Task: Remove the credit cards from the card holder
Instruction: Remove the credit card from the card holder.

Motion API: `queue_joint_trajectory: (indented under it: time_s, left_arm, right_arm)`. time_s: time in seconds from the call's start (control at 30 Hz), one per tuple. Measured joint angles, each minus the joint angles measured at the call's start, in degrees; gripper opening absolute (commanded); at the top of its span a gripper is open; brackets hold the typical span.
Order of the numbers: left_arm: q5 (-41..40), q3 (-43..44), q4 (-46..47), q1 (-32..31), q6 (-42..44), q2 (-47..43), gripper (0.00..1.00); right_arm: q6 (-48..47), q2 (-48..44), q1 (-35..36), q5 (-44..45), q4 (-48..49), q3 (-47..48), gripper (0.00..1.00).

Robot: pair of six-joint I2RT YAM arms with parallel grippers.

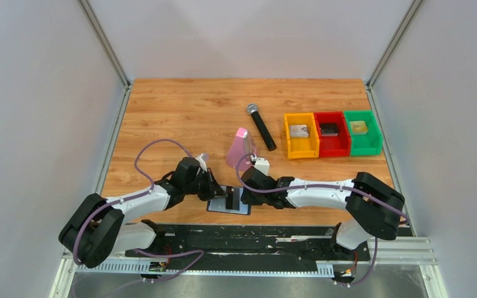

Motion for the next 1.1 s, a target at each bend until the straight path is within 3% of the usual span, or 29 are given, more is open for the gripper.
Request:
queue_joint_trajectory:
  time_s: [0.63,1.1]
  left_arm:
    - [-3.1,0.2,-8.2,0.0,1.1,-7.4,0.0]
    - [-5.2,0.2,-12.1,0.1,1.5,-12.2,0.0]
  right_arm:
    - [-8.0,-12.5,-2.1,0.4,0.6,-3.4,0.28]
    - [-12.1,-15.1,-2.5,-1.9,0.3,-3.2,0.34]
